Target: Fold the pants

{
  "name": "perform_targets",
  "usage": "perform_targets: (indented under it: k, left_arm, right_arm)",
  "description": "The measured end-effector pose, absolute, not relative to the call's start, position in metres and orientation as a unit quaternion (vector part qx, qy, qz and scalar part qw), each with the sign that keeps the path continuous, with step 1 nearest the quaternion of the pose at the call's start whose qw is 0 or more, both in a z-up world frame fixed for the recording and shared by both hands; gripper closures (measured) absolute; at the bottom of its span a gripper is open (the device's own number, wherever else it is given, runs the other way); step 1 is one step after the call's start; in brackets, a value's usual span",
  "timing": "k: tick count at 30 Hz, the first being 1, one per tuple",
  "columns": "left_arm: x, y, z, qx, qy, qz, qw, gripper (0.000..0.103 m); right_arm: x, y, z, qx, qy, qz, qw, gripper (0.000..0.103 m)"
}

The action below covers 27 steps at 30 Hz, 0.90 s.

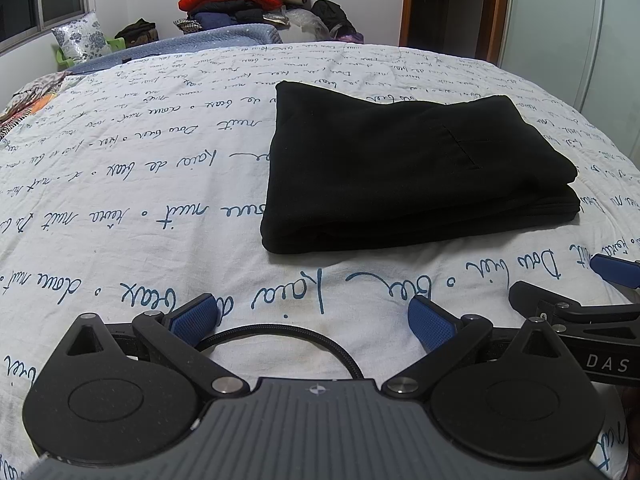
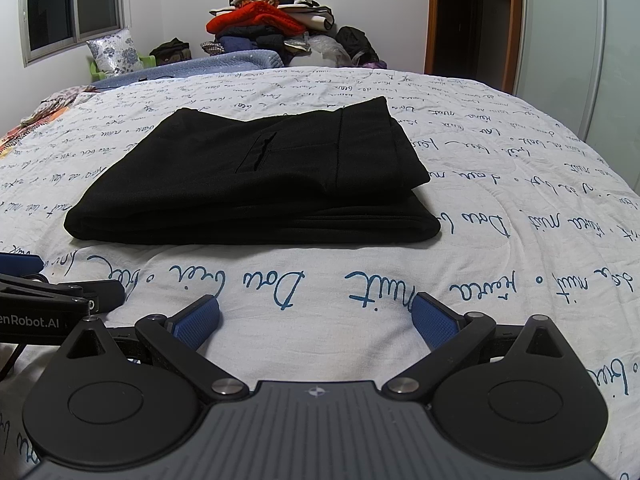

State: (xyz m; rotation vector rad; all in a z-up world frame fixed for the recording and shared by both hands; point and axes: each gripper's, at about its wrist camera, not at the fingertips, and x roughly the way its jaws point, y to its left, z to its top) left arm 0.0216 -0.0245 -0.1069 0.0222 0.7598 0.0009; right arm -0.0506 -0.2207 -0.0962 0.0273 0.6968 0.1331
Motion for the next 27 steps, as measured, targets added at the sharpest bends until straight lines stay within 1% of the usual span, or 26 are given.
perform_targets:
  k: [20,24,27]
  left_arm:
    - [0.0171,-0.0257,-0.1083,0.015,0.363,0.004,0.932,0.0]
    - [0.0177,-0.0248,-0.1074,0.013,0.366,0.007,0.931,0.002]
    - [0.0192,-0.0216,-0.1064,0.002,0.37,0.001,0.929,0.0]
  right_arm:
    - [-0.0506,-0.2204,-0.0964,0.013,0.341,0.065,0.938,0.0]
    - [-0.0509,-0.22,-0.0965,0.013,0.341,0.065,0.938,0.0]
    - [-0.0508,-0.2201,-0.0965,0.014,0.341,0.065,0.938,0.0]
